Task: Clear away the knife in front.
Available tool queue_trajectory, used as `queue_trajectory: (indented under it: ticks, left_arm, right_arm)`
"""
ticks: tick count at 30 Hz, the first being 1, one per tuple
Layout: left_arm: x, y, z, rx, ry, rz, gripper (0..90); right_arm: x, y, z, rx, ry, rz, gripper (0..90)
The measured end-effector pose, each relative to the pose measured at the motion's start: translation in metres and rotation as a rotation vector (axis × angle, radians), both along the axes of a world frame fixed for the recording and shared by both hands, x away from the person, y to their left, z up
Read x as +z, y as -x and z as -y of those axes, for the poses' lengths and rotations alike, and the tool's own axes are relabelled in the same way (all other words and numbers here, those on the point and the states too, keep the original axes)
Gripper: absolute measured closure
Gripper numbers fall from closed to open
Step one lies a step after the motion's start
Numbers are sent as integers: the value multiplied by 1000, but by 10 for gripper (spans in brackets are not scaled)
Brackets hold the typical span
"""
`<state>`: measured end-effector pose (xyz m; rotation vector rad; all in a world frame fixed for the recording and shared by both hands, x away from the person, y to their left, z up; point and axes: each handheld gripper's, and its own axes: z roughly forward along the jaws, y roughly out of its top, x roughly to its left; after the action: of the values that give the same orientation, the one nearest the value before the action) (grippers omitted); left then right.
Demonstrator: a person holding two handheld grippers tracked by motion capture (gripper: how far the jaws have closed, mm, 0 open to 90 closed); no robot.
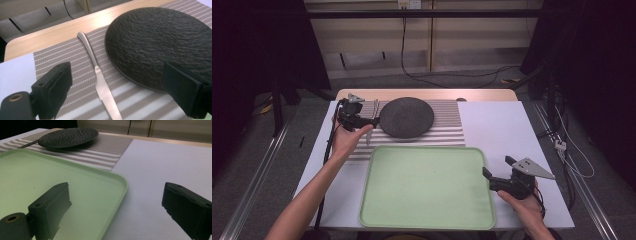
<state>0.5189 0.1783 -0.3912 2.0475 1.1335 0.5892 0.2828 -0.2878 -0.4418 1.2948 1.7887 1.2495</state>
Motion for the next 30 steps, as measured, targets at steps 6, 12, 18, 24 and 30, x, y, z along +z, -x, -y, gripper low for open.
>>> queue_trajectory:
  ticks: [6,12,18,24,30]
  left_arm:
    - [-6,-17,3,16,-14,-39,142]
    - [-12,-37,-2,50,19,-81,204]
    - [-25,-56,-2,80,-8,-107,281]
    - [-29,-74,-4,119,-35,-118,347]
    - [-42,-85,0,128,-60,-179,399]
  right_arm:
    - [-1,-1,-1,5,5,-3,80]
    - [-1,-2,-3,9,17,0,80]
    - [-1,-2,-4,6,22,-7,79]
    - [-2,-3,-3,4,24,-12,78]
    - [-2,-3,-3,9,23,-19,78]
